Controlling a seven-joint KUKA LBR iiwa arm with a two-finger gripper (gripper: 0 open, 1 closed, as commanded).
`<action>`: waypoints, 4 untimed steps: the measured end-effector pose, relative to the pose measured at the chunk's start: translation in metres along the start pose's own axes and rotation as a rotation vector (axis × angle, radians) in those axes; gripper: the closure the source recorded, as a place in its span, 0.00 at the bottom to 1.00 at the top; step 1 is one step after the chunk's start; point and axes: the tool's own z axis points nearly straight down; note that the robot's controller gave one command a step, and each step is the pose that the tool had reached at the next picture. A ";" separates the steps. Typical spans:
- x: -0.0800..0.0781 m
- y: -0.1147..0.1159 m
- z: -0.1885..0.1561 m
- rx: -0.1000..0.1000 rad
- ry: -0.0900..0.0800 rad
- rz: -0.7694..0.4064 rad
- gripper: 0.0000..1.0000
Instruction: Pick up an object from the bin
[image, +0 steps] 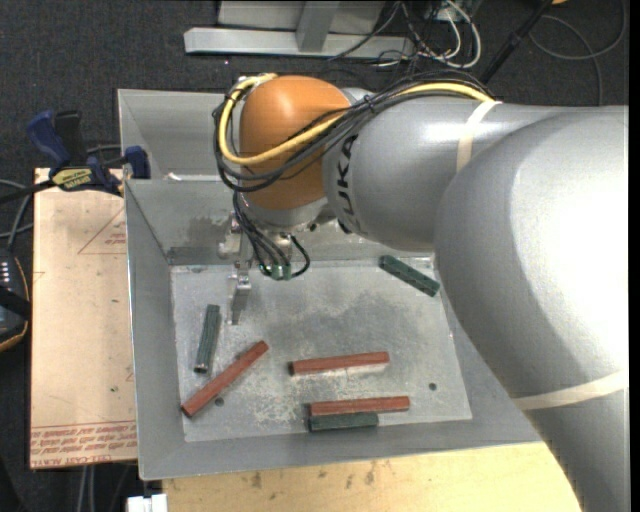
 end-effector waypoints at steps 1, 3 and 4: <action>-0.002 -0.001 -0.005 -0.001 -0.008 0.003 0.00; 0.069 0.027 0.016 0.001 -0.004 -0.573 0.00; 0.058 0.024 0.008 0.001 -0.010 -0.816 0.00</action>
Offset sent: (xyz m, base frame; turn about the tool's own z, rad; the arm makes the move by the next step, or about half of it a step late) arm -0.0407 0.0241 -0.0616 -0.7055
